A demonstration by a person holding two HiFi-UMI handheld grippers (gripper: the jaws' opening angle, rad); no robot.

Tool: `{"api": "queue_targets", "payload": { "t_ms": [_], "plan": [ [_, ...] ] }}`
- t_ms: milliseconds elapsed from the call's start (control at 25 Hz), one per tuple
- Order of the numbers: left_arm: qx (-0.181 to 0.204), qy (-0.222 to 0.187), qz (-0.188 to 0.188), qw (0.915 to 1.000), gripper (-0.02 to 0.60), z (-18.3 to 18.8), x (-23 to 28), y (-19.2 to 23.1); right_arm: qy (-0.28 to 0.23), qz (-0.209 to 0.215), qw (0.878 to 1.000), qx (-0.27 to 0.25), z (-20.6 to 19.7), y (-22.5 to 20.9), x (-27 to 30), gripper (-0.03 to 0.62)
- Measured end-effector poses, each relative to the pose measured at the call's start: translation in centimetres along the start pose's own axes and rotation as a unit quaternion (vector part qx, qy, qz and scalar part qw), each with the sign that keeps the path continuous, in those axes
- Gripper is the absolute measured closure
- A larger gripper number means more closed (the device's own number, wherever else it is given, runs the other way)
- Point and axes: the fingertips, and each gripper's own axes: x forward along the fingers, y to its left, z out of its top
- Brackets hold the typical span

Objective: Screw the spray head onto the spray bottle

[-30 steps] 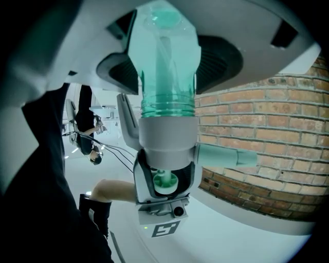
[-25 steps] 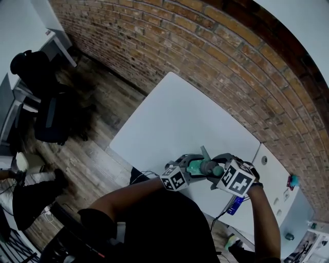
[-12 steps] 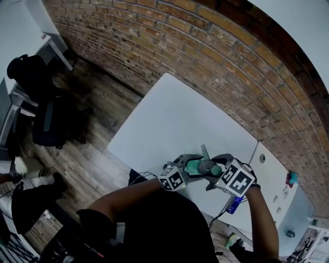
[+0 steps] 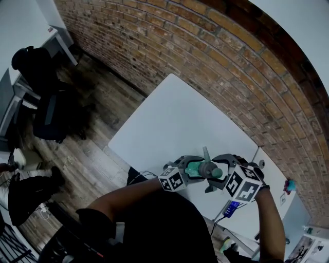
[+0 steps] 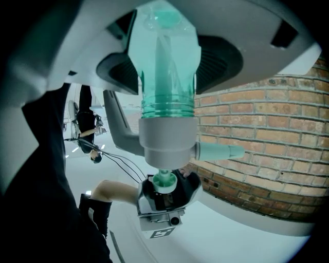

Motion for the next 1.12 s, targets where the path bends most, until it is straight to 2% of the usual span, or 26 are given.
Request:
{"api": "queue_targets", "payload": {
  "t_ms": [200,320,440,640,840,960,1120],
  "plan": [
    [-0.002,0.001,0.001,1.0,0.244,0.0,0.0,0.0,0.032,0.02,0.993,-0.116,-0.3,1.0,-0.8,0.332],
    [-0.002,0.002,0.001,1.0,0.244,-0.1,0.0,-0.1,0.05,0.031,0.986,-0.156,-0.8,1.4,-0.6,0.332],
    [-0.003,0.002,0.001,1.0,0.244,-0.1,0.0,-0.1,0.06,0.032,0.982,-0.175,-0.9,1.4,-0.1,0.332],
    [-0.004,0.002,0.0,1.0,0.244,0.1,0.1,0.1,0.083,0.016,0.985,-0.15,-0.9,1.0,1.2,0.332],
    [-0.005,0.002,-0.003,1.0,0.244,0.0,0.1,0.0,0.092,-0.005,0.995,-0.049,-1.3,0.4,1.8,0.333],
    [-0.005,0.001,-0.005,1.0,0.244,0.0,-0.2,-0.1,0.097,-0.017,0.995,-0.012,-1.7,0.3,2.2,0.333],
    [-0.007,0.002,-0.006,1.0,0.244,0.1,-0.2,-0.1,0.087,-0.012,0.995,0.045,-2.2,0.3,2.6,0.335]
  ]
}}
